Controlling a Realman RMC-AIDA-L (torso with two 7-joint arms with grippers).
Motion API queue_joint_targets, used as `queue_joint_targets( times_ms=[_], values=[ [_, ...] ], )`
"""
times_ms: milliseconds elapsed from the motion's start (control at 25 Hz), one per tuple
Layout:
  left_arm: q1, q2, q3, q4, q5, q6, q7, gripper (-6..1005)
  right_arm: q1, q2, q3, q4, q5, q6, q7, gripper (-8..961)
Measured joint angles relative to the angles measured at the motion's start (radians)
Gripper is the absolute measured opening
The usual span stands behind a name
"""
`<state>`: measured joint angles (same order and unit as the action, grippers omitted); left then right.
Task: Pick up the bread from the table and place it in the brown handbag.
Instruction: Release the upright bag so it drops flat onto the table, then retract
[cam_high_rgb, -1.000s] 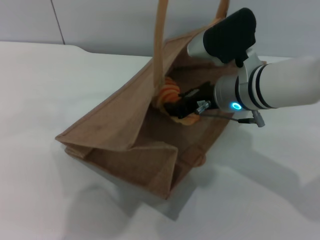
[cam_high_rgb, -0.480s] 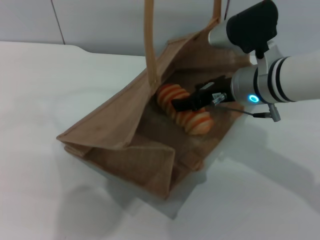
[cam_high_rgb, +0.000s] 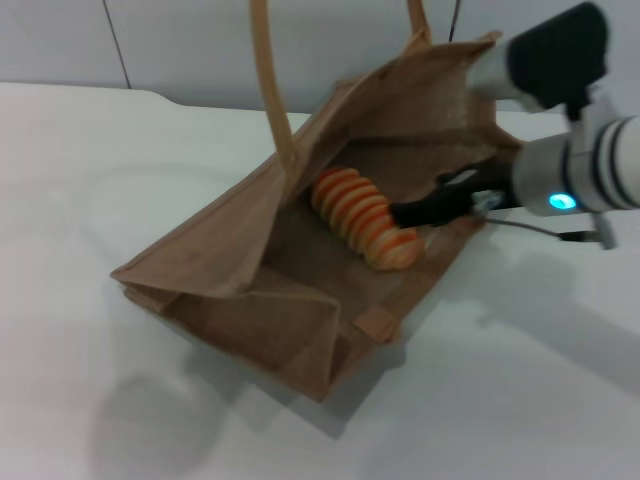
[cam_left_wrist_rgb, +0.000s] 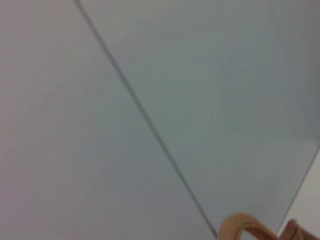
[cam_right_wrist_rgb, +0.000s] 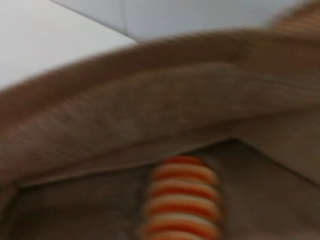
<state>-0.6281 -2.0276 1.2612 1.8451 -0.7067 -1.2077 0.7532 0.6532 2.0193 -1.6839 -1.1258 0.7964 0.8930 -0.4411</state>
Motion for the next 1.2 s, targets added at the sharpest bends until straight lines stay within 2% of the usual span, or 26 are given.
queue_joint_targets(
  times_ms=[280,480,680,920,1120,1200],
  values=[
    [0.048,0.001,-0.069,-0.012,-0.004,0.022,0.001,122,-0.160,0.003,0.177,-0.179,-0.120,0.062,0.000,836],
    [0.090,-0.001,-0.076,-0.029,-0.043,0.099,0.027,121,-0.182,0.003,0.280,-0.147,-0.193,0.034,-0.001,836],
    [0.103,-0.002,-0.079,-0.093,-0.115,0.146,0.059,122,-0.163,0.002,0.297,-0.047,-0.214,-0.060,-0.006,835],
    [0.089,-0.003,-0.054,-0.159,-0.173,0.204,0.070,285,-0.126,0.005,0.308,0.039,-0.204,-0.117,-0.019,834],
    [0.082,-0.003,-0.035,-0.202,-0.277,0.229,0.134,535,-0.105,0.006,0.304,0.066,-0.201,-0.130,-0.019,834],
    [0.081,-0.001,-0.034,-0.219,-0.329,0.226,0.165,573,-0.096,0.007,0.301,0.078,-0.201,-0.136,-0.019,834]
  ],
)
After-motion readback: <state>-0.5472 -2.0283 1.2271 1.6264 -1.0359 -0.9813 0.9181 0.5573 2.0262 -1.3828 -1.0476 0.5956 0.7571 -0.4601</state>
